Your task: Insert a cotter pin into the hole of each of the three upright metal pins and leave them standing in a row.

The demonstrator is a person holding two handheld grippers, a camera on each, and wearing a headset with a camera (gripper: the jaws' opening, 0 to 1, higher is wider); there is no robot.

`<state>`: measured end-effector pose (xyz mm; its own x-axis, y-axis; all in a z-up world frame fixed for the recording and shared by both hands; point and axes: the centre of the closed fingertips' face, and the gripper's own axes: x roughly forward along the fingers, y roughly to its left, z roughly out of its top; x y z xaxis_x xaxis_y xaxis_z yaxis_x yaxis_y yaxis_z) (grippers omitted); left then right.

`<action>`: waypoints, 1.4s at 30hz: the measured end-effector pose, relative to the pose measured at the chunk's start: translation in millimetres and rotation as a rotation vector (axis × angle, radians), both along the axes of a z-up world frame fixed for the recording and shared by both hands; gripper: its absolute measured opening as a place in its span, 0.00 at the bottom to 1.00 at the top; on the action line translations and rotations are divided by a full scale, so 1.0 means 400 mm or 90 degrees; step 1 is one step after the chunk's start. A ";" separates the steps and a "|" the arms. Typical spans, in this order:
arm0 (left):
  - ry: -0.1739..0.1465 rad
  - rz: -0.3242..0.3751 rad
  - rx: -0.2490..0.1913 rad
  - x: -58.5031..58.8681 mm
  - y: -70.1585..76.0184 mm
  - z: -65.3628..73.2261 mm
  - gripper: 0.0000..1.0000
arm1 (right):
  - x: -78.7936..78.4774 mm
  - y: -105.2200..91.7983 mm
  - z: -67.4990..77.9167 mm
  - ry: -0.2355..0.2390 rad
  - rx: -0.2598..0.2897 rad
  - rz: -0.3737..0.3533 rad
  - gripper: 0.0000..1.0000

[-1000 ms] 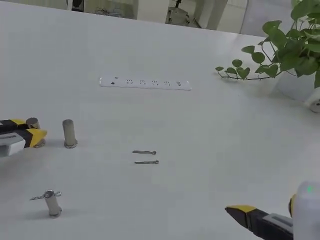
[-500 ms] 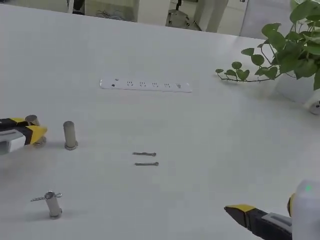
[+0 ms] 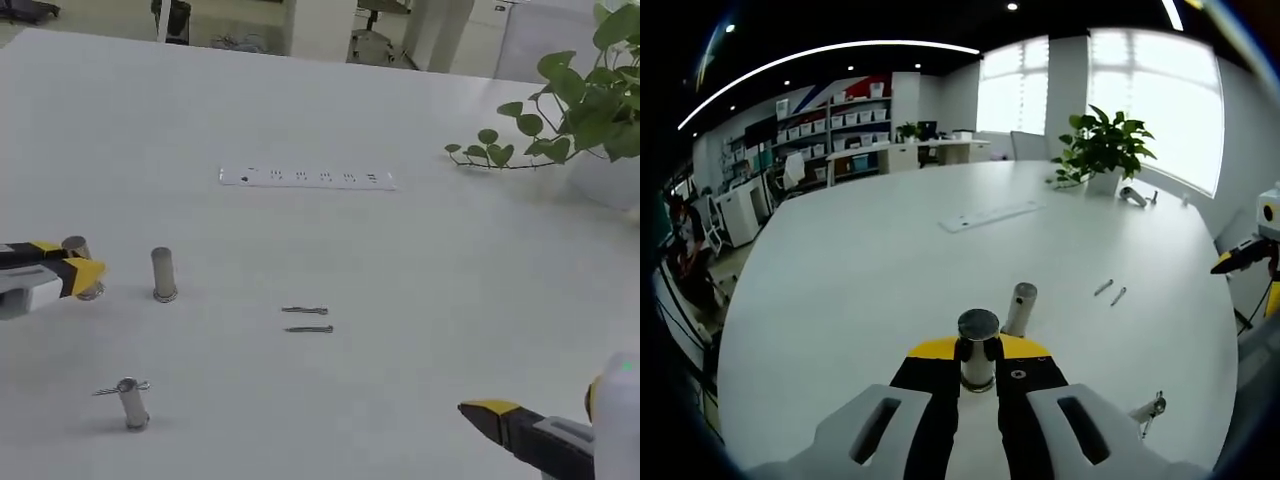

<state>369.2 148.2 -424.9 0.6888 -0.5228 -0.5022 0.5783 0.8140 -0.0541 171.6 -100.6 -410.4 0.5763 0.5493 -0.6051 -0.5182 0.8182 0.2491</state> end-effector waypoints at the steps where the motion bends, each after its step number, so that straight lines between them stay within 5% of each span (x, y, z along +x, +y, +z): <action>1: 0.001 0.002 -0.003 -0.009 0.001 0.006 0.09 | 0.000 0.001 0.002 -0.002 0.001 0.001 0.90; 26: -0.009 0.010 -0.007 -0.189 0.001 0.113 0.09 | 0.004 -0.006 0.029 -0.037 0.012 0.007 0.90; 31: -0.014 0.001 -0.023 -0.224 -0.015 0.137 0.09 | 0.007 -0.003 0.039 -0.045 0.010 0.008 0.90; 42: -0.024 -0.040 -0.008 -0.298 -0.067 0.143 0.09 | 0.002 0.020 0.035 -0.047 0.006 0.024 0.90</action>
